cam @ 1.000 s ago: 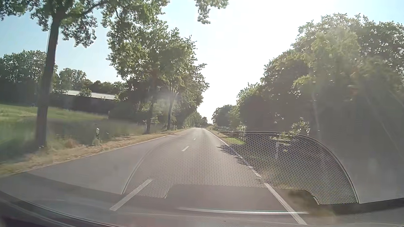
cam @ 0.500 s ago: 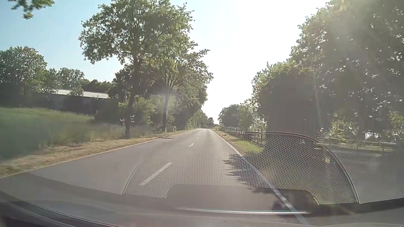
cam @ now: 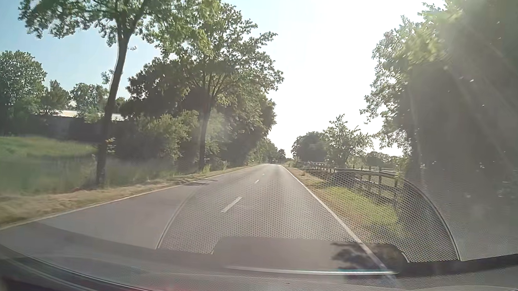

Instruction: Follow the waypoints while adhering to traffic rules and regulations

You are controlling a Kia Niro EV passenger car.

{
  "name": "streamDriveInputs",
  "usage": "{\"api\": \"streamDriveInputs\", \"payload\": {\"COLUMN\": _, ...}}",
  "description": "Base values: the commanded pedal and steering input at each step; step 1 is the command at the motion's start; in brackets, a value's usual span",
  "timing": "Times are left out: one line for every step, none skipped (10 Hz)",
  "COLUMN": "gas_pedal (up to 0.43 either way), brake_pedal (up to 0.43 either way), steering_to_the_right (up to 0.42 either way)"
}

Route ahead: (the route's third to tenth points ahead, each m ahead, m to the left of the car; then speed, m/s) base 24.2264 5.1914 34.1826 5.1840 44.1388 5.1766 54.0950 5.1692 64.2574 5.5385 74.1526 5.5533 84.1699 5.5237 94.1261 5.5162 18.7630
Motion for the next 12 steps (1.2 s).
{"api": "streamDriveInputs", "payload": {"gas_pedal": 0.331, "brake_pedal": 0.006, "steering_to_the_right": -0.001}}
{"api": "streamDriveInputs", "payload": {"gas_pedal": 0.331, "brake_pedal": 0.006, "steering_to_the_right": 0.0}}
{"api": "streamDriveInputs", "payload": {"gas_pedal": 0.331, "brake_pedal": 0.006, "steering_to_the_right": 0.0}}
{"api": "streamDriveInputs", "payload": {"gas_pedal": 0.331, "brake_pedal": 0.006, "steering_to_the_right": 0.0}}
{"api": "streamDriveInputs", "payload": {"gas_pedal": 0.331, "brake_pedal": 0.006, "steering_to_the_right": 0.003}}
{"api": "streamDriveInputs", "payload": {"gas_pedal": 0.331, "brake_pedal": 0.006, "steering_to_the_right": 0.003}}
{"api": "streamDriveInputs", "payload": {"gas_pedal": 0.331, "brake_pedal": 0.006, "steering_to_the_right": 0.003}}
{"api": "streamDriveInputs", "payload": {"gas_pedal": 0.331, "brake_pedal": 0.006, "steering_to_the_right": 0.001}}
{"api": "streamDriveInputs", "payload": {"gas_pedal": 0.331, "brake_pedal": 0.006, "steering_to_the_right": 0.0}}
{"api": "streamDriveInputs", "payload": {"gas_pedal": 0.331, "brake_pedal": 0.006, "steering_to_the_right": 0.0}}
{"api": "streamDriveInputs", "payload": {"gas_pedal": 0.331, "brake_pedal": 0.006, "steering_to_the_right": -0.001}}
{"api": "streamDriveInputs", "payload": {"gas_pedal": 0.331, "brake_pedal": 0.006, "steering_to_the_right": -0.001}}
